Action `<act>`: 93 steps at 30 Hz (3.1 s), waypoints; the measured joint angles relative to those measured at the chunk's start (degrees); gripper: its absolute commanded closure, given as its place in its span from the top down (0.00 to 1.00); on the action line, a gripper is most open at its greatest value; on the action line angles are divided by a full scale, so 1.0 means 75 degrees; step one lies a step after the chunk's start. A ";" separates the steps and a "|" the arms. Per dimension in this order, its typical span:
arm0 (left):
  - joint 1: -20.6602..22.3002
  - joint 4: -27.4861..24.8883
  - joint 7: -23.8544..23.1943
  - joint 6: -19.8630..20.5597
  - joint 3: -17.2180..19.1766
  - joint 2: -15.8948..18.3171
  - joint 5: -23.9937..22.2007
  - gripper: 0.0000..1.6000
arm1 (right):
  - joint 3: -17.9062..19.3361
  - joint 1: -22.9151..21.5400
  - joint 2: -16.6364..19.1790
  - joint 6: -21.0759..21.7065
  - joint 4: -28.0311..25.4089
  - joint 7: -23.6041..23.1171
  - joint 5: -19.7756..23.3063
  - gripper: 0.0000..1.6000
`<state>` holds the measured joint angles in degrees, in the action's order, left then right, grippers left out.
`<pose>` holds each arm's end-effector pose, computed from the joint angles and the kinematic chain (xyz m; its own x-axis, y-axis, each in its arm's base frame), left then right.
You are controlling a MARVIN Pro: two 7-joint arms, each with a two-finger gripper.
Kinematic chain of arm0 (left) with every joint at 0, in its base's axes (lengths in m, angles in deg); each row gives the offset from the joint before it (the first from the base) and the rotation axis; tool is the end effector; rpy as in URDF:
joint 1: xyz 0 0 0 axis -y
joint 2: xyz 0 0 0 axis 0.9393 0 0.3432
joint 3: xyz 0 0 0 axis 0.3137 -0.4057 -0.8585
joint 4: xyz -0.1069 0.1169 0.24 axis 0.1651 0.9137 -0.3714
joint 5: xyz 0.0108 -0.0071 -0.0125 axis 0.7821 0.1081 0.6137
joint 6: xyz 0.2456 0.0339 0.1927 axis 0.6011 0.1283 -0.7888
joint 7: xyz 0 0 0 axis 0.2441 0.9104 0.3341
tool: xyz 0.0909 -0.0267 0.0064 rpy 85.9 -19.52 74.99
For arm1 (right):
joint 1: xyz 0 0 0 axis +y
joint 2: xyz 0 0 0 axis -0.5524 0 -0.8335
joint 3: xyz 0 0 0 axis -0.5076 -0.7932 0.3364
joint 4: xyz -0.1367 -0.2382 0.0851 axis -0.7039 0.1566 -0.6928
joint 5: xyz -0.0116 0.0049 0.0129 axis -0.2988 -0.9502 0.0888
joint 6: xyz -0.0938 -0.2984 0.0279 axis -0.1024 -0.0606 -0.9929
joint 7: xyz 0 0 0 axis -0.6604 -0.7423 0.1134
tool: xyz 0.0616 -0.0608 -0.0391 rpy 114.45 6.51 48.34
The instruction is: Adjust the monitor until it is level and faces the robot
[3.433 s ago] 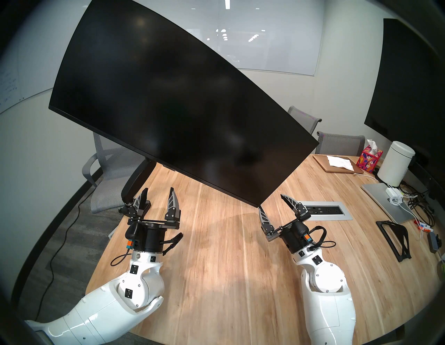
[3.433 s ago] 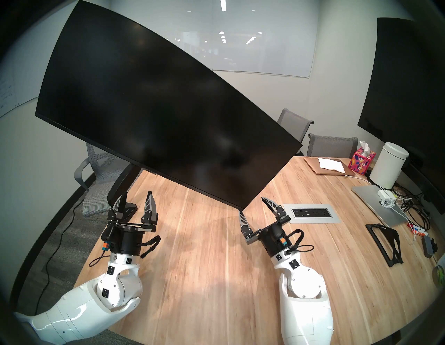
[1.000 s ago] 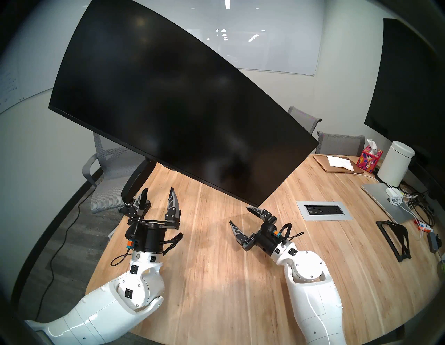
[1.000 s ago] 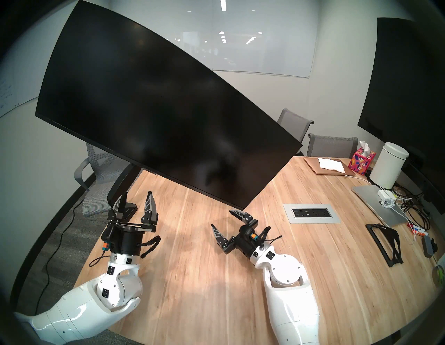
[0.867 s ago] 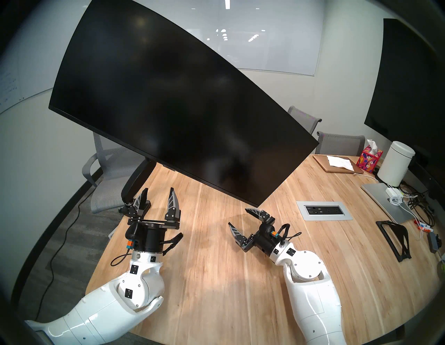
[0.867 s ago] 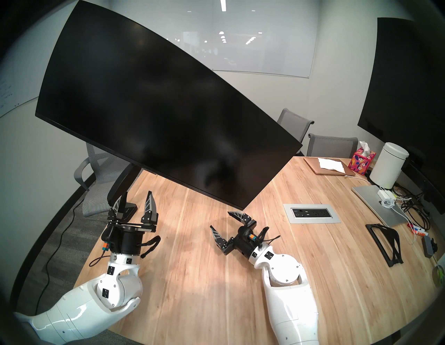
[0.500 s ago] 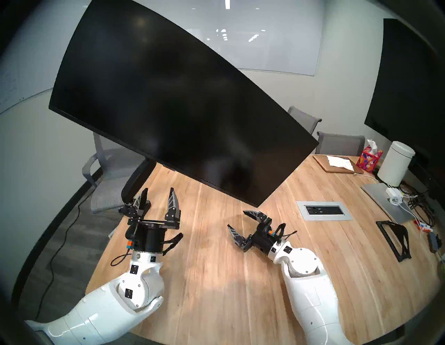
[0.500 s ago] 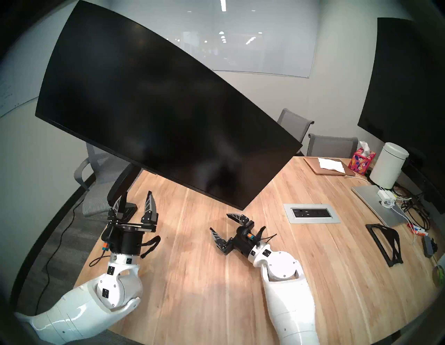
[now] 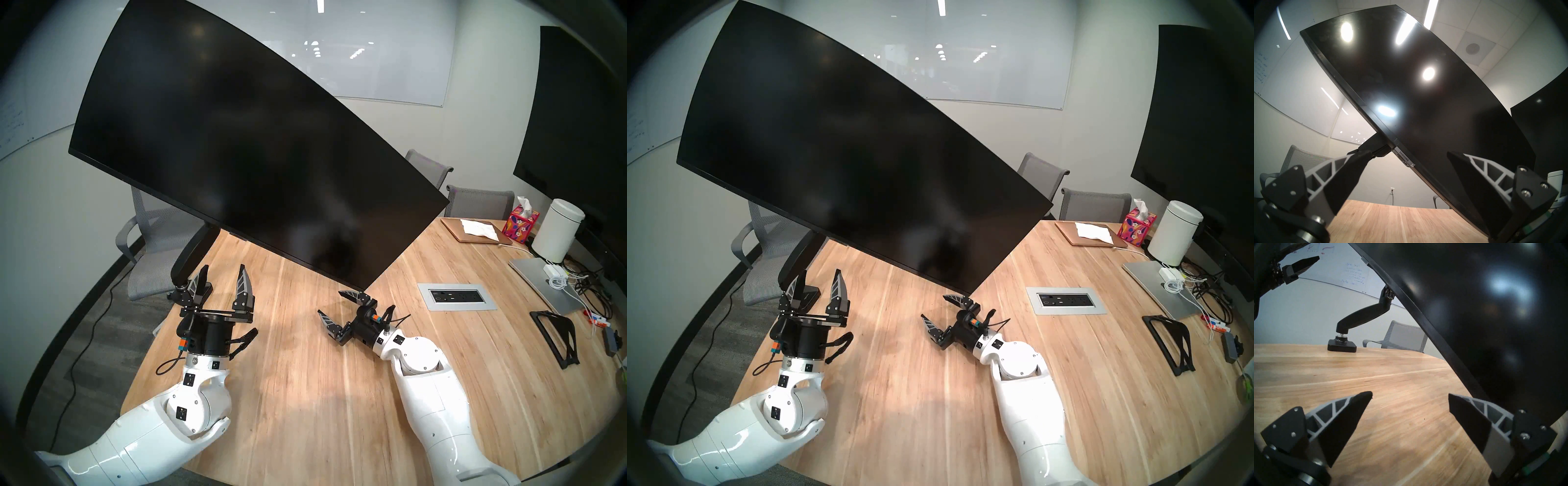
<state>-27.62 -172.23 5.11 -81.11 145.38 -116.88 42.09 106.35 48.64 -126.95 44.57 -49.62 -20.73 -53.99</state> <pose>0.3127 0.0103 -0.2830 -0.5372 0.2210 0.8140 -0.1605 -0.9742 0.1586 0.4275 0.0552 -0.3672 -0.1641 0.2141 0.9629 0.6878 -0.6749 0.2673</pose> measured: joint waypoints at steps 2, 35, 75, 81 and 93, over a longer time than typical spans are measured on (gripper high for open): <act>0.0000 0.0000 0.0000 0.0000 0.0000 0.0000 0.0000 1.00 | -0.0039 -0.0113 -0.0012 -0.0008 0.0080 0.0015 -0.0041 1.00; 0.0000 0.0001 0.0000 0.0000 0.0000 -0.0001 0.0000 1.00 | -0.0358 -0.1351 -0.0086 0.0453 0.1592 -0.0107 -0.0495 0.00; 0.0000 0.0003 0.0000 0.0000 0.0000 -0.0002 0.0001 1.00 | 0.0696 -0.2767 -0.0856 0.0820 0.3897 0.1464 -0.0074 0.00; 0.0000 0.0003 0.0000 0.0000 0.0000 -0.0002 0.0001 1.00 | 0.0880 -0.2708 -0.1030 0.0759 0.3825 0.1903 -0.0042 0.00; 0.0000 0.0003 0.0000 0.0000 0.0000 -0.0002 0.0001 1.00 | 0.1112 -0.2554 -0.1239 0.0659 0.3635 0.2343 -0.0030 0.00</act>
<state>-27.62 -172.21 5.10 -81.11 145.38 -116.90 42.10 114.70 29.48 -136.24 49.51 -22.35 -3.15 -54.22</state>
